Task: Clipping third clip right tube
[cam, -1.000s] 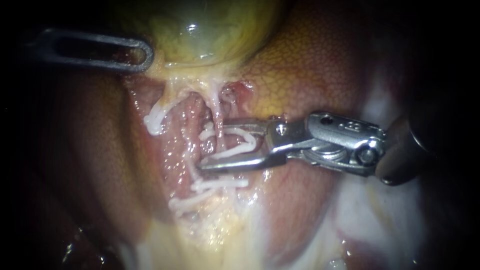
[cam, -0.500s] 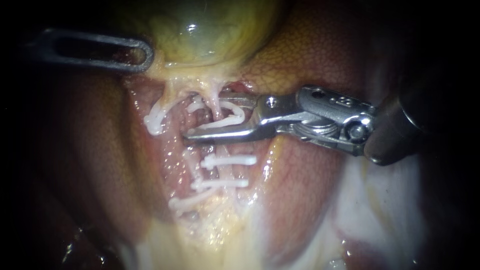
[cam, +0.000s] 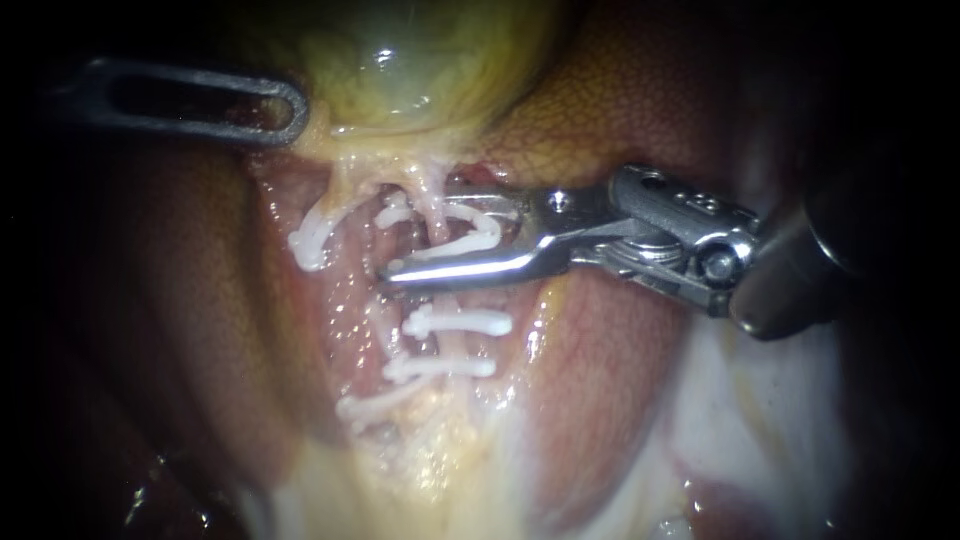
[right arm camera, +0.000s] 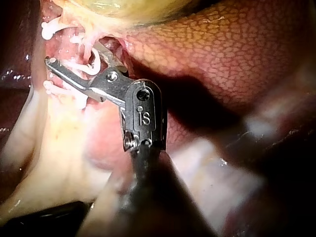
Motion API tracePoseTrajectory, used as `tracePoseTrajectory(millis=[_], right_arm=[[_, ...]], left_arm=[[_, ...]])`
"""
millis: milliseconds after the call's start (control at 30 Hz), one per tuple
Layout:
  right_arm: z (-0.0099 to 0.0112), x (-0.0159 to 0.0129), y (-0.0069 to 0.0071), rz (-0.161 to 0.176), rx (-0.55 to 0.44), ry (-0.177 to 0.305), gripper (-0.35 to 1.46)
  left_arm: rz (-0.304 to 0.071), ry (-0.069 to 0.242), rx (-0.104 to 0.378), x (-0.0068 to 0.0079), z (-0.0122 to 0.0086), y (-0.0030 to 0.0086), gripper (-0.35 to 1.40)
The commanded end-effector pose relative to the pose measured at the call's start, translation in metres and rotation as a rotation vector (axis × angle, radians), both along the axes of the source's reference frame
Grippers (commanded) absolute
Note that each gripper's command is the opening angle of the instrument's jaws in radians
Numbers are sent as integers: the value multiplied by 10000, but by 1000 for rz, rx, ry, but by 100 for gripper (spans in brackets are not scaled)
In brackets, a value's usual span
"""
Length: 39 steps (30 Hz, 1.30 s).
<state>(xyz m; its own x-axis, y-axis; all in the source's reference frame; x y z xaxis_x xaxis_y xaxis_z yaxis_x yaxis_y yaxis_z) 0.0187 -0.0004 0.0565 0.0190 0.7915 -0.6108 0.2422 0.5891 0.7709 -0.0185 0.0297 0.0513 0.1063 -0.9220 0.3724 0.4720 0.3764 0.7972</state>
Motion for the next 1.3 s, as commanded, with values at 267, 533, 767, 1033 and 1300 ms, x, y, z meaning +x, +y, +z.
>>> tracePoseTrajectory(millis=[267,533,767,1033,1300], right_arm=[[-12,-1,10,24,37,72,43],[-17,0,18,50,46,57,36],[-17,1,19,58,81,35,16],[-17,0,18,59,104,23,-19],[-16,0,16,65,132,7,-35]], left_arm=[[0,0,1,0,0,2,-35],[0,0,1,0,0,1,-35],[0,0,1,0,0,1,-35],[0,0,1,0,0,1,-35],[0,0,1,0,0,1,-35]])
